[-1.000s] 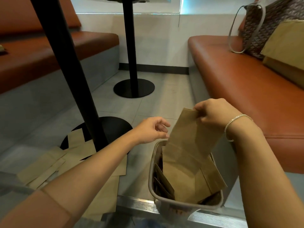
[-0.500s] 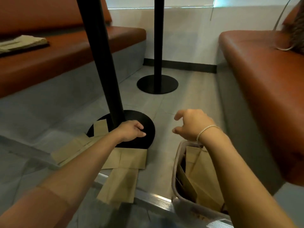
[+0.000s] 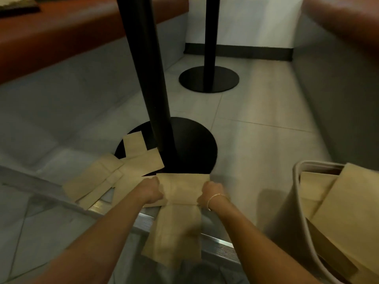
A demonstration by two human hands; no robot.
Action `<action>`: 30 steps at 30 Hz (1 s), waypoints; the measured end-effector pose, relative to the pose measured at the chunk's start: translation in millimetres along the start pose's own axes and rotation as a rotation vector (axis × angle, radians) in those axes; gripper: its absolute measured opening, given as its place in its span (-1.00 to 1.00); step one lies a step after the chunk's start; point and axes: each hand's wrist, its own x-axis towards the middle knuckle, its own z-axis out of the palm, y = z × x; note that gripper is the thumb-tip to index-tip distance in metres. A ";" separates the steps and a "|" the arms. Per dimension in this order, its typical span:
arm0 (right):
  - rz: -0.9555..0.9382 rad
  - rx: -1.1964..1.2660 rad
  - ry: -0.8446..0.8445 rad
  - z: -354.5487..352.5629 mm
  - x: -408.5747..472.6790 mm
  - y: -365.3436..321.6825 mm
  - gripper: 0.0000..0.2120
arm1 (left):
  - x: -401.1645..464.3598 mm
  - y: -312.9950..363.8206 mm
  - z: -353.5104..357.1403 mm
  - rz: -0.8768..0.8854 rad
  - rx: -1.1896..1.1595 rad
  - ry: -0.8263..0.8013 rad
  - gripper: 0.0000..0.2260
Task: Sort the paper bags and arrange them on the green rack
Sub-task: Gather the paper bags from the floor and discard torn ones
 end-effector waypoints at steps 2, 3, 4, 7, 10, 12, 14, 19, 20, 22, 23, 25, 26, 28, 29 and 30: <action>0.101 0.084 -0.027 19.8 17.2 13.5 -0.65 | 9.9 2.6 14.2 -0.010 0.018 0.014 -0.35; 0.138 0.124 -0.023 26.8 22.2 15.4 -0.62 | 18.0 2.0 21.3 -0.022 0.027 0.031 -0.27; 0.176 0.158 -0.018 33.5 30.1 16.7 -0.58 | 26.2 1.0 27.4 -0.032 0.009 0.048 -0.19; 0.241 0.265 0.034 42.3 48.6 12.4 -0.48 | 46.9 0.9 40.3 -0.070 -0.050 0.102 -0.07; 0.261 0.434 0.097 48.0 67.1 9.5 -0.42 | 58.5 4.9 51.1 -0.163 0.024 0.126 -0.01; 0.263 0.501 0.105 49.5 75.5 8.4 -0.41 | 66.1 8.7 53.7 -0.205 0.035 0.114 0.03; 0.267 0.578 0.121 49.7 79.6 7.4 -0.44 | 71.4 10.3 51.0 -0.224 0.050 0.096 0.05; 0.141 0.573 0.164 49.0 87.2 6.1 -0.70 | 76.4 7.6 47.3 -0.141 0.033 0.134 -0.25; 0.104 0.556 0.187 46.7 86.7 5.1 -0.74 | 79.7 5.5 49.3 -0.137 -0.021 0.139 -0.34; 0.046 0.543 0.248 42.2 84.8 3.6 -0.77 | 76.1 2.8 43.9 -0.125 -0.120 0.136 -0.44; 0.021 0.528 0.277 39.6 83.7 3.1 -0.76 | 77.5 0.1 42.2 -0.119 -0.180 0.142 -0.48; -0.037 0.469 0.350 30.8 78.9 0.6 -0.76 | 77.4 -2.0 36.3 -0.091 -0.295 0.146 -0.61; -0.057 0.447 0.389 26.1 76.1 0.1 -0.77 | 78.3 -3.7 33.9 -0.063 -0.347 0.157 -0.70; -0.082 0.418 0.458 15.0 67.3 -0.9 -0.77 | 75.1 -3.9 27.9 -0.026 -0.431 0.211 -0.84; -0.086 0.406 0.484 8.5 62.0 -0.7 -0.75 | 71.1 -1.8 23.3 -0.005 -0.451 0.267 -0.88; -0.089 0.383 0.508 1.7 55.1 -0.6 -0.73 | 65.6 1.3 18.0 0.015 -0.466 0.335 -0.87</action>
